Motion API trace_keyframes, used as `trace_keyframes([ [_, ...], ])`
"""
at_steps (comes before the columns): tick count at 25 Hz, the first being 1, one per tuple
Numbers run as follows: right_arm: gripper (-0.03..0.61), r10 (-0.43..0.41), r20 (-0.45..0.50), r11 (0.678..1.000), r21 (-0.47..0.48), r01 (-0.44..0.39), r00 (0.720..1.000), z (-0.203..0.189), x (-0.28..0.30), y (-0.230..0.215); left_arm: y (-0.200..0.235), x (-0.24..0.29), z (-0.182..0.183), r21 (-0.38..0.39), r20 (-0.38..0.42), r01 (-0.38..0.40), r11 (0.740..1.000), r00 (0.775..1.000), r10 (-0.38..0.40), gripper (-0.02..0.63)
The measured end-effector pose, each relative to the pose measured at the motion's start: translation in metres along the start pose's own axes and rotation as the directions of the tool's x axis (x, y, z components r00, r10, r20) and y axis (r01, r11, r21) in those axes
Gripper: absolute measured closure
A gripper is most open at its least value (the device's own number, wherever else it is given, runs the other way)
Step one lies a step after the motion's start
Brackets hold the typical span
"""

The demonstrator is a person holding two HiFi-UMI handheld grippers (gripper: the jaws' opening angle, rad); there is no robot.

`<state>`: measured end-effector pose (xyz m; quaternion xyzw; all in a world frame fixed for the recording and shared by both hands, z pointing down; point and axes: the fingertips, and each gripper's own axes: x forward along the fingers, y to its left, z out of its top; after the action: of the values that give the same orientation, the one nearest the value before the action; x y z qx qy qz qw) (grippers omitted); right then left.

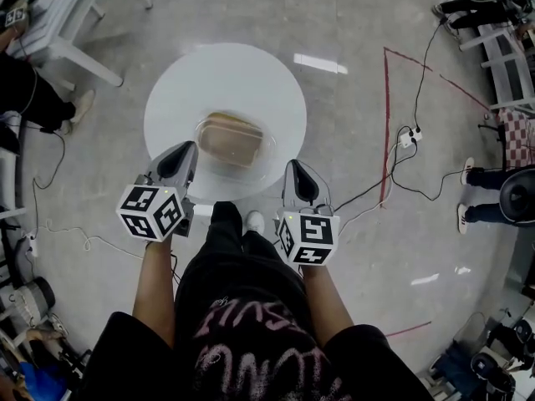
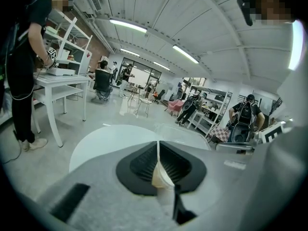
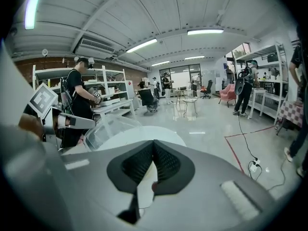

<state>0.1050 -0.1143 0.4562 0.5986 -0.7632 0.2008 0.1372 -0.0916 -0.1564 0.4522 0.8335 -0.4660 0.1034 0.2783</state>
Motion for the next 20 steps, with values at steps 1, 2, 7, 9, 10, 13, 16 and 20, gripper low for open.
trace_keyframes([
  [1, 0.572, 0.003, 0.006, 1.0, -0.003, -0.003, 1.0, 0.002, -0.003, 0.001, -0.002, -0.003, 0.001, 0.004, 0.005, -0.001, 1.0, 1.0, 0.001, 0.601],
  [2, 0.572, 0.006, 0.012, 1.0, -0.006, -0.006, 1.0, 0.004, -0.006, 0.002, -0.004, -0.006, 0.003, 0.008, 0.012, -0.002, 1.0, 1.0, 0.002, 0.601],
  [7, 0.572, 0.013, 0.048, 1.0, -0.019, -0.012, 0.999, 0.014, -0.018, 0.003, -0.015, -0.02, 0.013, 0.027, 0.052, -0.004, 1.0, 0.999, 0.003, 0.601],
  [9, 0.571, 0.015, 0.063, 1.0, -0.018, -0.013, 0.998, 0.017, -0.025, 0.002, -0.02, -0.026, 0.015, 0.034, 0.066, -0.007, 0.999, 0.998, 0.005, 0.601],
  [10, 0.572, 0.015, 0.07, 1.0, -0.018, -0.014, 0.997, 0.019, -0.028, 0.002, -0.023, -0.029, 0.016, 0.038, 0.072, -0.007, 0.999, 0.997, 0.004, 0.601],
  [13, 0.571, 0.016, 0.09, 1.0, -0.024, -0.014, 0.996, 0.024, -0.038, 0.003, -0.029, -0.04, 0.018, 0.05, 0.09, -0.008, 0.999, 0.996, 0.004, 0.601],
  [16, 0.572, 0.019, 0.106, 0.999, -0.03, -0.016, 0.994, 0.03, -0.046, 0.003, -0.034, -0.051, 0.022, 0.054, 0.113, -0.014, 0.998, 0.994, 0.008, 0.601],
  [20, 0.572, 0.029, 0.128, 0.999, -0.042, -0.024, 0.991, 0.037, -0.056, 0.004, -0.039, -0.063, 0.029, 0.06, 0.144, -0.026, 0.998, 0.989, 0.017, 0.601],
])
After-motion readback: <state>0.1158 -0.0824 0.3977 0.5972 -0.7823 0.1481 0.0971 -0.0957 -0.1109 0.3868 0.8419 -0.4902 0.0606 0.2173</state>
